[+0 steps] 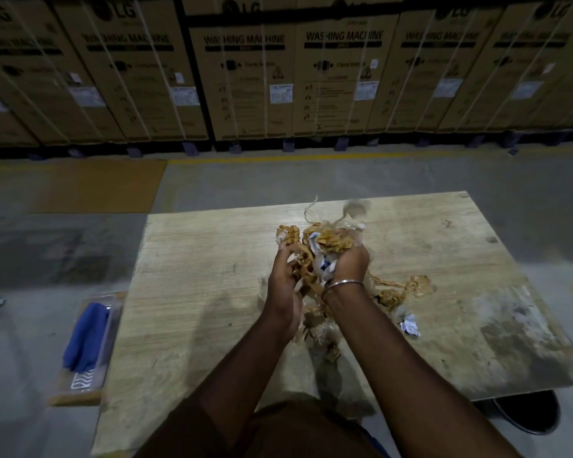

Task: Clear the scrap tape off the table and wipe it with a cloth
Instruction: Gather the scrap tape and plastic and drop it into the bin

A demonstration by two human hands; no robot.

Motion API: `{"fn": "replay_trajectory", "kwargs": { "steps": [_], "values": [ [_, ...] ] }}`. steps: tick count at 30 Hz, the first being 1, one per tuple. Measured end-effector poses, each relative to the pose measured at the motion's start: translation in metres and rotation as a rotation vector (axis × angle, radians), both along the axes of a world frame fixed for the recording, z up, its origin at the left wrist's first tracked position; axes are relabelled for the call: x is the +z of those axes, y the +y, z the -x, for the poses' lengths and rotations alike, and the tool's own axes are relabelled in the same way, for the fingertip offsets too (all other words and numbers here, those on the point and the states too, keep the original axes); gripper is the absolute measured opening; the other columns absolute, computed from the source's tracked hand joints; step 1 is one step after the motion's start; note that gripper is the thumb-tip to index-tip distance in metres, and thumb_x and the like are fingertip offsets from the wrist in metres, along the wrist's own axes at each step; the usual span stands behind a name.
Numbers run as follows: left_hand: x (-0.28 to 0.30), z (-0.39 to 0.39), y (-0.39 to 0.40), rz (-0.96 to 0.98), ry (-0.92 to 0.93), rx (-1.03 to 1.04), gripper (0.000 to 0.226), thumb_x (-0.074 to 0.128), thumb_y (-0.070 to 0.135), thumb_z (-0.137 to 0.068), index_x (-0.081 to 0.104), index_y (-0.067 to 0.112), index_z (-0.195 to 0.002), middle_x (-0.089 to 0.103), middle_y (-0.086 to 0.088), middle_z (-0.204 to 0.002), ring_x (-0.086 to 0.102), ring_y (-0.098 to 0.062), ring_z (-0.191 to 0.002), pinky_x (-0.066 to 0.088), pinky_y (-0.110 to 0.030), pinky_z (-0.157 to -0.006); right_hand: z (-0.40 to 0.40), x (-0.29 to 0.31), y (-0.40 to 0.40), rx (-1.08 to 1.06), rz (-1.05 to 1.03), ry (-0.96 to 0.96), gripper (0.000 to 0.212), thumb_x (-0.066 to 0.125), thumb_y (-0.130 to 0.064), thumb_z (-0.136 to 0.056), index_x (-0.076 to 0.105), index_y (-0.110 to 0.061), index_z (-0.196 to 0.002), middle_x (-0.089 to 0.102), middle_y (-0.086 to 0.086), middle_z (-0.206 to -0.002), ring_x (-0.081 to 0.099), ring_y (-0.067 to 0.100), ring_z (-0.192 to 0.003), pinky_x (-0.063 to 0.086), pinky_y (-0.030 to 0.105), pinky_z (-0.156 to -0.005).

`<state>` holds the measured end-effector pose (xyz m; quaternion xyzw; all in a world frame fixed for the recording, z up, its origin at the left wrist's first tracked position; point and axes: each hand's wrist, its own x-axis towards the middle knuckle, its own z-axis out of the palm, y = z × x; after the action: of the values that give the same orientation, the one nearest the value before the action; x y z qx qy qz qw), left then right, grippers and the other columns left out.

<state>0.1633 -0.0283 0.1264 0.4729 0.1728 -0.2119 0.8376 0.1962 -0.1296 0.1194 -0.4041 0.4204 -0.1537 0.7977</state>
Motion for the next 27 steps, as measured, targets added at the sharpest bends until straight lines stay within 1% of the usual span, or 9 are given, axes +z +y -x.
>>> {"fn": "replay_trajectory", "kwargs": {
  "steps": [2, 5, 8, 10, 13, 17, 20, 24, 27],
  "values": [
    [-0.002, 0.005, 0.004, -0.02, 0.063, -0.03, 0.05, 0.039, 0.062, -0.106, 0.073, 0.029, -0.123, 0.082, 0.005, -0.108, 0.072, -0.023, -0.108, 0.055, -0.042, -0.09, -0.002, -0.004, -0.004, -0.026, -0.126, -0.042, 0.043, 0.037, -0.031, -0.1, 0.073, -0.009, -0.094, 0.069, 0.015, -0.103, 0.067, 0.03, -0.08, 0.058, 0.027, -0.048],
    [-0.003, 0.01, 0.003, 0.108, 0.171, -0.062, 0.064, 0.037, 0.07, -0.102, 0.072, 0.025, -0.131, 0.078, -0.003, -0.124, 0.07, -0.029, -0.119, 0.054, -0.047, -0.1, 0.002, -0.001, 0.004, 0.008, -0.185, -0.104, 0.041, 0.039, -0.034, -0.106, 0.07, -0.008, -0.098, 0.068, 0.018, -0.107, 0.068, 0.031, -0.085, 0.058, 0.034, -0.065],
    [0.01, 0.006, 0.001, 0.235, 0.138, -0.015, 0.07, 0.038, 0.067, -0.103, 0.073, 0.013, -0.13, 0.074, -0.014, -0.13, 0.072, -0.032, -0.12, 0.054, -0.045, -0.107, 0.017, 0.005, 0.022, 0.088, 0.069, -0.105, 0.027, 0.069, -0.033, -0.074, 0.07, -0.007, -0.078, 0.067, 0.015, -0.08, 0.067, 0.028, -0.071, 0.056, 0.034, -0.069],
    [0.014, 0.0, 0.001, 0.223, 0.093, 0.009, 0.062, 0.043, 0.06, -0.105, 0.083, 0.012, -0.11, 0.077, -0.015, -0.121, 0.076, -0.029, -0.107, 0.059, -0.04, -0.099, 0.028, 0.004, 0.029, 0.12, 0.353, -0.138, 0.018, 0.067, -0.029, -0.073, 0.07, -0.015, -0.062, 0.068, -0.001, -0.064, 0.064, 0.019, -0.063, 0.052, 0.031, -0.065],
    [0.013, -0.001, 0.001, 0.15, 0.018, 0.038, 0.041, 0.057, 0.041, -0.106, 0.077, 0.009, -0.122, 0.074, -0.015, -0.129, 0.071, -0.029, -0.12, 0.058, -0.037, -0.101, 0.035, -0.006, 0.035, 0.27, 0.654, -0.192, 0.026, 0.058, -0.035, -0.08, 0.076, -0.02, -0.091, 0.076, -0.007, -0.09, 0.07, 0.013, -0.088, 0.054, 0.034, -0.086],
    [0.007, -0.004, -0.003, 0.001, -0.075, 0.16, 0.025, 0.062, 0.01, -0.103, 0.073, 0.012, -0.125, 0.076, -0.011, -0.125, 0.073, -0.024, -0.116, 0.059, -0.034, -0.094, 0.033, -0.005, 0.039, 0.419, 0.654, -0.139, 0.045, 0.051, -0.041, -0.083, 0.064, -0.022, -0.122, 0.075, -0.007, -0.111, 0.069, 0.009, -0.104, 0.054, 0.038, -0.097],
    [0.007, -0.007, 0.001, -0.045, -0.1, 0.224, 0.023, 0.059, 0.002, -0.099, 0.077, 0.013, -0.109, 0.079, -0.012, -0.113, 0.076, -0.03, -0.107, 0.06, -0.041, -0.095, 0.035, 0.0, 0.047, 0.423, 0.623, -0.124, 0.045, 0.051, -0.043, -0.082, 0.067, -0.022, -0.118, 0.074, -0.003, -0.114, 0.068, 0.017, -0.111, 0.051, 0.045, -0.102],
    [0.0, -0.007, 0.009, -0.063, -0.095, 0.258, 0.03, 0.055, -0.007, -0.094, 0.071, 0.013, -0.078, 0.069, -0.017, -0.088, 0.066, -0.032, -0.087, 0.055, -0.033, -0.074, 0.044, 0.006, 0.059, 0.447, 0.65, -0.177, 0.027, 0.051, -0.038, -0.09, 0.065, -0.019, -0.103, 0.058, -0.015, -0.116, 0.058, -0.005, -0.107, 0.045, 0.035, -0.096],
    [-0.008, -0.012, 0.011, -0.012, -0.001, 0.329, 0.03, 0.054, -0.005, -0.09, 0.068, 0.014, -0.072, 0.065, -0.016, -0.08, 0.063, -0.031, -0.079, 0.053, -0.033, -0.068, 0.054, 0.004, 0.059, 0.49, 0.588, -0.237, 0.033, 0.049, -0.04, -0.097, 0.067, -0.024, -0.12, 0.057, -0.01, -0.129, 0.055, -0.004, -0.121, 0.043, 0.029, -0.105]
  ]
}}
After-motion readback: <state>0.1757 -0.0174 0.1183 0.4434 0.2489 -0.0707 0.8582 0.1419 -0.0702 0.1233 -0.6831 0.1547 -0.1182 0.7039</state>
